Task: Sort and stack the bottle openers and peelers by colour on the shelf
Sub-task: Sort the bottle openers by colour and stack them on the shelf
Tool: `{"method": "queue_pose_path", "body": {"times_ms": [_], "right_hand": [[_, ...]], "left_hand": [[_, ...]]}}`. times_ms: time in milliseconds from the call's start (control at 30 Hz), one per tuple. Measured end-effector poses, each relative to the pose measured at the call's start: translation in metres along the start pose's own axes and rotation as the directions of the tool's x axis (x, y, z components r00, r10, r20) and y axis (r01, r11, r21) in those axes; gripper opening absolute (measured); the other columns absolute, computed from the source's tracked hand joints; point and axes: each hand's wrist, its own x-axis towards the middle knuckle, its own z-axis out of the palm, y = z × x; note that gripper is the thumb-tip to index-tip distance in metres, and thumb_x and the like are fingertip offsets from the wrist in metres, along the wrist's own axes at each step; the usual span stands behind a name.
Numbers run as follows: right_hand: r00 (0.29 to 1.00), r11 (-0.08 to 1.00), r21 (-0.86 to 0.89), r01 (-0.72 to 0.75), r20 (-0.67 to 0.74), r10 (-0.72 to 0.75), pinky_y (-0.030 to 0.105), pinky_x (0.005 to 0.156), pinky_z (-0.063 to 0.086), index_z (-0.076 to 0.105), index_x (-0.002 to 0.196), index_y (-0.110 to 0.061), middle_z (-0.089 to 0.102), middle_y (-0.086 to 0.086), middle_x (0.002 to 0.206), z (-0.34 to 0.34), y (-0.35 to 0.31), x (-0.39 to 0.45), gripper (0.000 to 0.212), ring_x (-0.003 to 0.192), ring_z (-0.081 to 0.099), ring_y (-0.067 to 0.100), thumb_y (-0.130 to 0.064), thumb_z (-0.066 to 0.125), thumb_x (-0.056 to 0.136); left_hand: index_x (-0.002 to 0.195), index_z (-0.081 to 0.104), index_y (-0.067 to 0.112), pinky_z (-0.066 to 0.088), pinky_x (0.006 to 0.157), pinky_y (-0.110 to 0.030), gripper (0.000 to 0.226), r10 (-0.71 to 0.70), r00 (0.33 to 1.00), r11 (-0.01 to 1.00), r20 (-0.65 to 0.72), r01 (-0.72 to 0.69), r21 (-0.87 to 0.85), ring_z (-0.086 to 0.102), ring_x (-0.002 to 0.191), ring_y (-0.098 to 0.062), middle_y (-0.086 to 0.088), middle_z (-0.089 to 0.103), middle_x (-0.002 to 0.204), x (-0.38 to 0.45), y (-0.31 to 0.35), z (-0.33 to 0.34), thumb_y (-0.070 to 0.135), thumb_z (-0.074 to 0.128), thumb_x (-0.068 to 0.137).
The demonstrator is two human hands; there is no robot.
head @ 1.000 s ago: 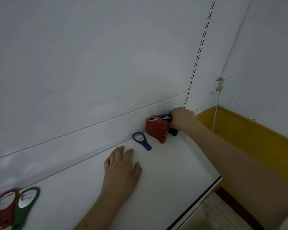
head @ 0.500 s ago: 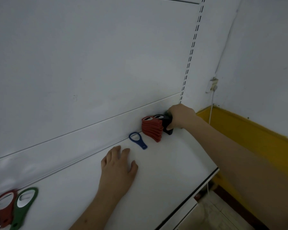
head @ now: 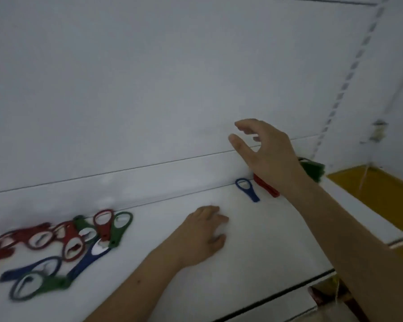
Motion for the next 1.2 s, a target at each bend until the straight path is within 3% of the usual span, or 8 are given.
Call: {"method": "queue_pose_path", "body": {"times_ms": [200,333,467,600,700,933,1033,1200], "right_hand": [[0.946,0.966,0.197,0.168,0.244,-0.215,0.033,0.105,0.043,0.057,0.13,-0.024,0.058,-0.011,0.127,0.115,-0.063,-0.008,0.047,0.119,0.052,0.008,-0.052,0.052,0.093],[0.846,0.971,0.084,0.225,0.478,-0.237,0.031,0.101,0.04,0.052,0.135,-0.021,0.054,-0.002,0.132,0.183,-0.091,-0.028,0.056,0.121,0.049,0.018,-0.054,0.057,0.089],[0.712,0.97,-0.127,0.208,0.7,-0.061,0.039,0.097,0.044,0.045,0.136,-0.025,0.053,0.003,0.13,0.226,-0.102,-0.068,0.074,0.119,0.048,0.026,-0.074,0.051,0.08],[0.719,0.979,-0.043,0.2,0.685,-0.117,0.036,0.095,0.047,0.053,0.124,-0.026,0.059,-0.006,0.119,0.243,-0.107,-0.096,0.05,0.111,0.053,0.02,-0.059,0.053,0.086],[0.745,0.978,0.049,0.201,0.641,-0.185,0.033,0.09,0.049,0.056,0.127,-0.019,0.063,-0.001,0.115,0.236,-0.119,-0.107,0.034,0.104,0.058,0.018,-0.031,0.058,0.095],[0.935,0.993,0.086,0.084,0.338,-0.109,0.017,0.066,0.044,0.071,0.103,-0.007,0.07,0.003,0.089,0.218,-0.131,-0.119,0.019,0.074,0.061,0.015,0.001,0.059,0.091],[0.971,0.972,0.211,0.107,0.187,-0.148,0.002,0.073,0.042,0.072,0.111,-0.013,0.07,-0.007,0.093,0.207,-0.157,-0.12,0.025,0.076,0.061,0.002,-0.002,0.065,0.09],[0.882,0.887,0.443,-0.129,0.46,-0.101,0.013,0.068,0.055,0.069,0.089,-0.034,0.07,-0.022,0.085,0.225,-0.208,-0.122,0.013,0.083,0.066,-0.005,-0.021,0.071,0.087]], "left_hand": [[0.129,0.062,0.026,0.04,0.1,-0.011,0.031,-0.297,0.947,0.927,-0.121,0.255,-0.276,0.056,0.113,0.0,0.012,0.061,0.127,-0.126,-0.015,-0.05,0.024,0.055,0.099],[0.112,0.069,0.033,0.052,0.085,-0.019,0.026,-0.556,0.744,0.818,-0.37,0.411,-0.403,0.065,0.097,0.0,0.021,0.069,0.101,-0.203,-0.032,-0.071,0.015,0.059,0.095],[0.12,0.064,0.031,0.044,0.095,-0.018,0.031,-0.628,0.567,0.752,-0.533,0.617,-0.231,0.051,0.11,-0.001,0.021,0.055,0.115,-0.259,-0.067,-0.076,0.029,0.066,0.089],[0.141,0.048,0.037,0.027,0.108,-0.016,0.054,-0.628,0.636,0.747,-0.45,0.653,-0.12,0.034,0.129,0.005,0.024,0.043,0.139,-0.281,-0.087,-0.077,0.042,0.064,0.09],[0.14,0.049,0.04,0.033,0.108,-0.025,0.049,-0.6,0.676,0.765,-0.427,0.642,-0.059,0.034,0.12,0.001,0.024,0.047,0.136,-0.279,-0.094,-0.078,0.045,0.06,0.092],[0.129,0.058,0.035,0.044,0.089,-0.006,0.049,-0.586,0.595,0.801,-0.55,0.526,-0.286,0.051,0.102,0.003,0.022,0.042,0.113,-0.285,-0.098,-0.072,0.042,0.074,0.083],[0.131,0.059,0.03,0.049,0.091,-0.014,0.053,-0.587,0.572,0.809,-0.573,0.424,-0.407,0.055,0.101,0.001,0.022,0.047,0.114,-0.29,-0.096,-0.079,0.04,0.076,0.081],[0.135,0.055,0.029,0.05,0.088,-0.014,0.06,-0.458,0.581,0.889,-0.673,0.299,-0.347,0.057,0.107,-0.006,0.015,0.051,0.122,-0.304,-0.097,-0.09,0.03,0.08,0.08]]}}
